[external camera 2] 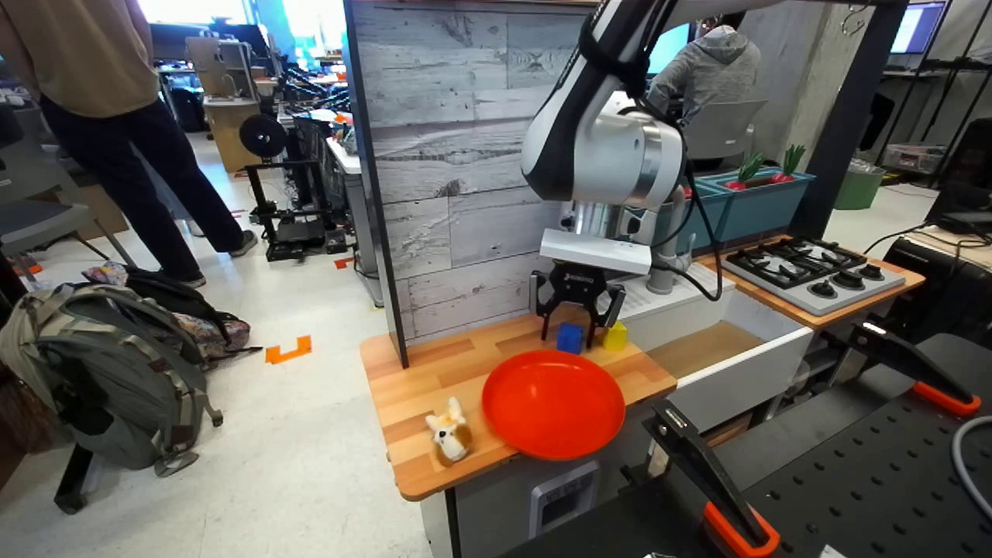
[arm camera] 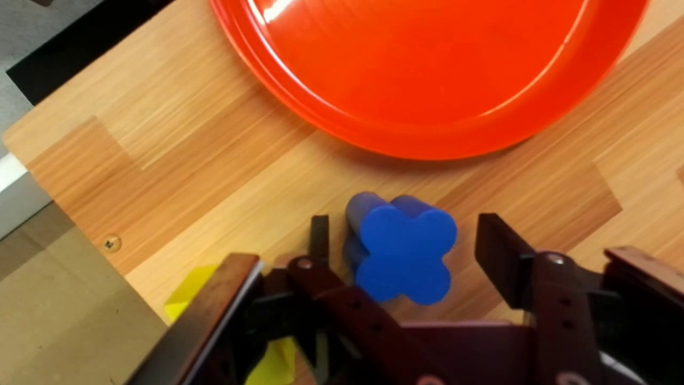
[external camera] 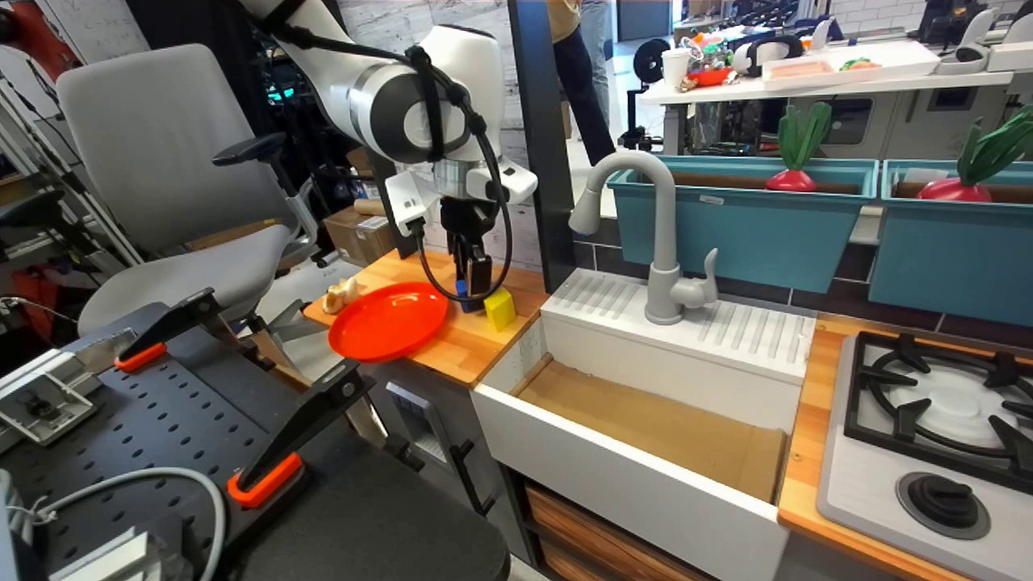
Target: Remove the blue block from the orange plate
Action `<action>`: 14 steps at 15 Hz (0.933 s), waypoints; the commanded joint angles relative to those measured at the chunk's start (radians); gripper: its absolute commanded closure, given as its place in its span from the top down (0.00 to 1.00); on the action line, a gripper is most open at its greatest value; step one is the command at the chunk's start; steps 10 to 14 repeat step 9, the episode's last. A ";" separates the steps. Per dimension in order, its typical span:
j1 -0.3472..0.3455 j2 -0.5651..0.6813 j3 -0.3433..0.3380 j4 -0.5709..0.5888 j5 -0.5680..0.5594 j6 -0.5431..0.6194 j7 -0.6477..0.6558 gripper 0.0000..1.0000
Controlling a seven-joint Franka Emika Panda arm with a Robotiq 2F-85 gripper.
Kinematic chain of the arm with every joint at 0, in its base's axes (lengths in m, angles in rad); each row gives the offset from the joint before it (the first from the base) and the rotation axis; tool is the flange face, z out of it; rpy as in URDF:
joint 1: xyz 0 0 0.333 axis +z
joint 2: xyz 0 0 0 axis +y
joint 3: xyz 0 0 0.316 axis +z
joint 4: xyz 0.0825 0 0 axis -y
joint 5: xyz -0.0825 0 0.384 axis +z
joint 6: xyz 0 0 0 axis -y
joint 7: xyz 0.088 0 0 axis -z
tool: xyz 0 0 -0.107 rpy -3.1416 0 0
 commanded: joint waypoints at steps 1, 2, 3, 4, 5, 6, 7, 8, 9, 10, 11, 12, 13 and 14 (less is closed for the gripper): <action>0.010 -0.103 0.026 -0.091 0.003 0.007 -0.032 1.00; 0.012 -0.140 0.035 -0.129 0.006 0.024 -0.042 1.00; 0.012 -0.187 0.049 -0.180 0.011 0.051 -0.061 1.00; 0.011 -0.226 0.062 -0.219 0.013 0.075 -0.082 1.00; 0.011 -0.276 0.076 -0.271 0.017 0.109 -0.100 1.00; 0.009 -0.318 0.087 -0.313 0.017 0.125 -0.116 1.00; 0.018 -0.197 0.064 -0.170 0.007 0.074 -0.075 1.00; 0.019 -0.240 0.072 -0.212 0.008 0.086 -0.083 1.00; 0.020 -0.272 0.076 -0.244 0.009 0.089 -0.087 1.00; 0.020 -0.272 0.076 -0.244 0.009 0.089 -0.087 1.00; 0.020 -0.272 0.076 -0.244 0.009 0.089 -0.087 1.00; 0.020 -0.272 0.076 -0.244 0.009 0.089 -0.087 1.00; 0.020 -0.272 0.076 -0.244 0.009 0.089 -0.087 1.00; 0.020 -0.272 0.076 -0.244 0.009 0.089 -0.087 1.00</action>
